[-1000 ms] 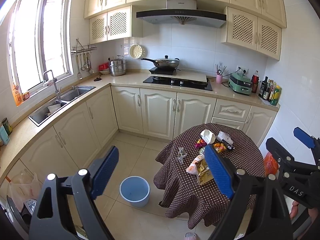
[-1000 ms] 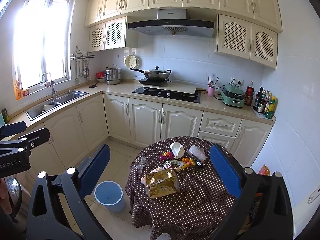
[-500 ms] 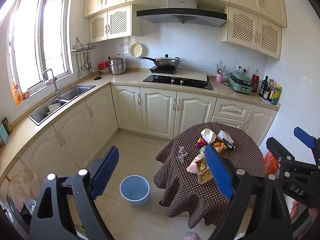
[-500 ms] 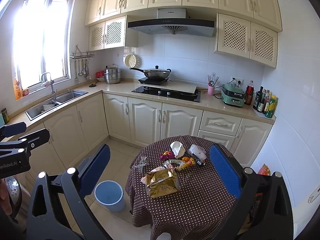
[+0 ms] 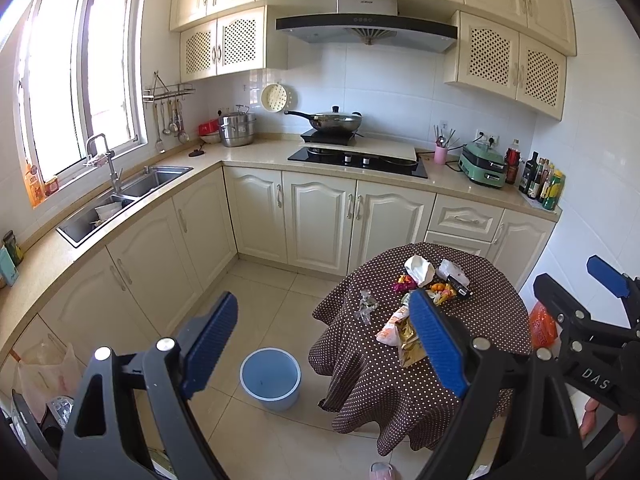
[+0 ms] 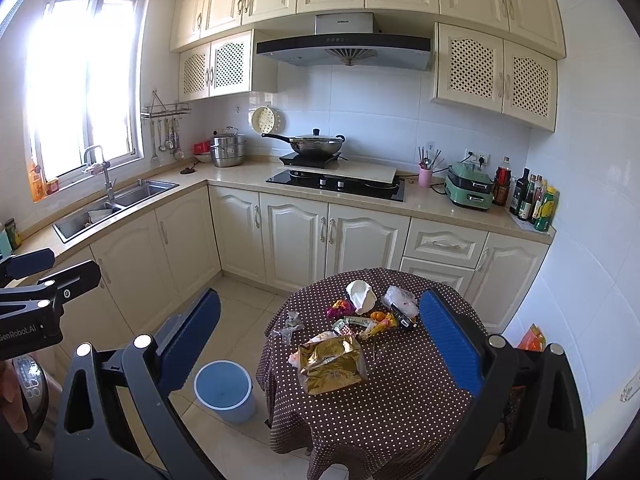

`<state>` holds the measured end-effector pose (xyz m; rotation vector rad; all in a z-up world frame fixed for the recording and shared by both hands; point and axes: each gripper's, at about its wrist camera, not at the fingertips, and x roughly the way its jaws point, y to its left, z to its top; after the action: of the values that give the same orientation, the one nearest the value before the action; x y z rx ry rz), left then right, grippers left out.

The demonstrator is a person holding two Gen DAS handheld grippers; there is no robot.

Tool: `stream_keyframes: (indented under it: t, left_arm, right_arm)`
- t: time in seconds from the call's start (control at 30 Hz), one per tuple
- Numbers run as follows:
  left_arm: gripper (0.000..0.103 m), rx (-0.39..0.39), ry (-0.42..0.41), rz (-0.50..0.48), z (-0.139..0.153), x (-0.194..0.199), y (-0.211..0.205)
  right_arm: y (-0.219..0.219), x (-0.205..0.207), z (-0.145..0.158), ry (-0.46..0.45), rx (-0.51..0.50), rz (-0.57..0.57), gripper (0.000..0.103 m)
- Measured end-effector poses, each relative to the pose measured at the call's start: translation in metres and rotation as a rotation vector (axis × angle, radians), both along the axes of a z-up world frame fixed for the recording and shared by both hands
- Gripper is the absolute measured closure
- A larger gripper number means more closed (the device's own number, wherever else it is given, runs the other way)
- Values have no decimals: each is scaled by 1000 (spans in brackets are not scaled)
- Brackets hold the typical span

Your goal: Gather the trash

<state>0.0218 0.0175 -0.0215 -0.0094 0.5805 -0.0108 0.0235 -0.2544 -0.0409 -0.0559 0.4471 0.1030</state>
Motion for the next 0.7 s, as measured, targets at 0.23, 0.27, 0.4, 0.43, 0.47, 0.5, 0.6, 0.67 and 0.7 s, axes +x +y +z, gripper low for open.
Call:
stream_keyframes:
  t: [0.23, 0.27, 0.4, 0.43, 0.47, 0.5, 0.6, 0.67, 0.7]
  left_arm:
    - [17, 0, 21, -2, -6, 4, 6]
    - [17, 0, 27, -2, -7, 5, 7]
    - [17, -8, 61, -7, -16, 16, 7]
    - [17, -9, 71, -9, -19, 18, 7]
    - [17, -9, 81, -9, -23, 22, 6]
    - [17, -9, 92, -7, -26, 27, 5]
    - [17, -27, 137, -16, -41, 44, -1]
    - [17, -37, 174, -25, -53, 59, -8]
    - [17, -38, 195, -32, -60, 67, -14]
  right_arm:
    - [6, 2, -5, 7, 0, -5, 7]
    - [6, 3, -6, 9, 1, -5, 7]
    - [4, 7, -11, 23, 5, -19, 7]
    - [2, 9, -14, 30, 4, -25, 7]
    - [0, 13, -17, 41, 3, -33, 7]
    - [-1, 18, -21, 57, 2, -40, 7]
    - [-11, 34, -38, 137, 23, -48, 7]
    - [-22, 46, -53, 185, 26, -69, 7]
    - [-29, 53, -60, 205, 21, -84, 7]
